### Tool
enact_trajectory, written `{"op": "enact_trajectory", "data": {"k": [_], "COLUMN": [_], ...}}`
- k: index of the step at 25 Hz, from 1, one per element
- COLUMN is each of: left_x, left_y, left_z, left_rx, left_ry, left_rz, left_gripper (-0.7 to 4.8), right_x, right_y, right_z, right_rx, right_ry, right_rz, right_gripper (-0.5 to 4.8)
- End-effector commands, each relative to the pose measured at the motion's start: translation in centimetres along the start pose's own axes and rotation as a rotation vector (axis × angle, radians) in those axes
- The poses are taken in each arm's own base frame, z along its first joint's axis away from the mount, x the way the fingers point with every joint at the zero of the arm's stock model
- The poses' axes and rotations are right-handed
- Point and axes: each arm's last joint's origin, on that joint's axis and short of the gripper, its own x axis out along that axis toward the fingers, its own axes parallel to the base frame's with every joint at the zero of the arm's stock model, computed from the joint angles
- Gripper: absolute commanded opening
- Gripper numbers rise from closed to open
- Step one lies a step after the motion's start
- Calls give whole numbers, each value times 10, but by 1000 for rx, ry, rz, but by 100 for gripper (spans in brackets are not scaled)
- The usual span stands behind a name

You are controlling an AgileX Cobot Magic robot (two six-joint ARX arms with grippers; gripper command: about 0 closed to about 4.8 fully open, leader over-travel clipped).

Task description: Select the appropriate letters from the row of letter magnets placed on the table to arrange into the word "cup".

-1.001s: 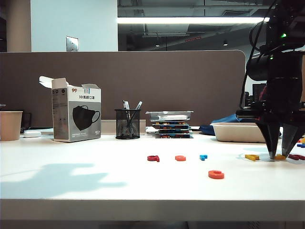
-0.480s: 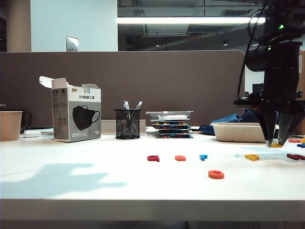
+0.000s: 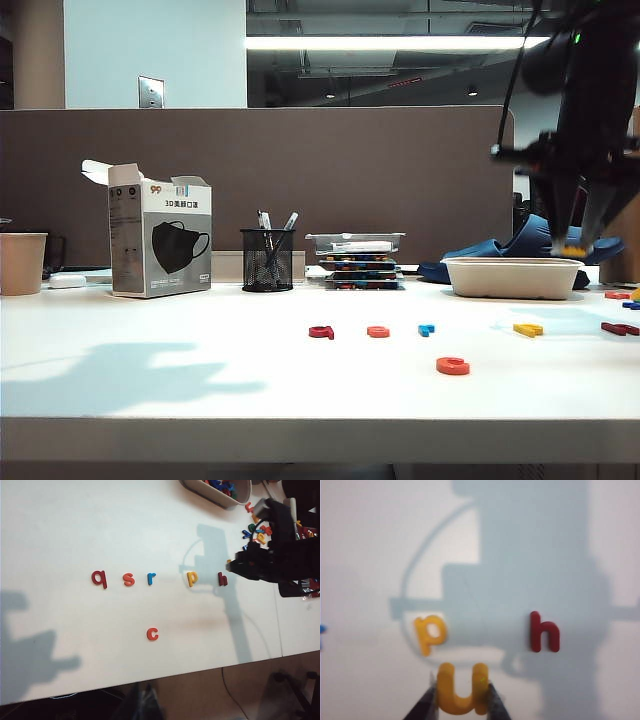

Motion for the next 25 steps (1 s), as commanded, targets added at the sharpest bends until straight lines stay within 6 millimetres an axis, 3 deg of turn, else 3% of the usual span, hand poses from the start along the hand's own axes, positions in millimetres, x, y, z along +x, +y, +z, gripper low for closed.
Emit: {"op": "enact_trajectory", "data": {"k": [1,12,17,25], "left_x": [-2,-2,-2,-2], "left_y": [-1,-1,-1,-1], "left_z": [1,1,1,1], "left_rx": [4,4,3,4], "left_ry": [-13,-13,-13,-12], "left_rz": [-8,-8,-9,-8], "left_gripper": [-5,-5,-5,-5], "right_x": [-19,-53,-50,-28], "right_y": [2,8,11,20], "right_z": [-5,-26,-47,-73], "right_rx": [7,22,32,17], "right_ry": [-27,-50,-65,-6], "right_rz": [24,55,68,64], "right_gripper": [112,112,112,112]}}
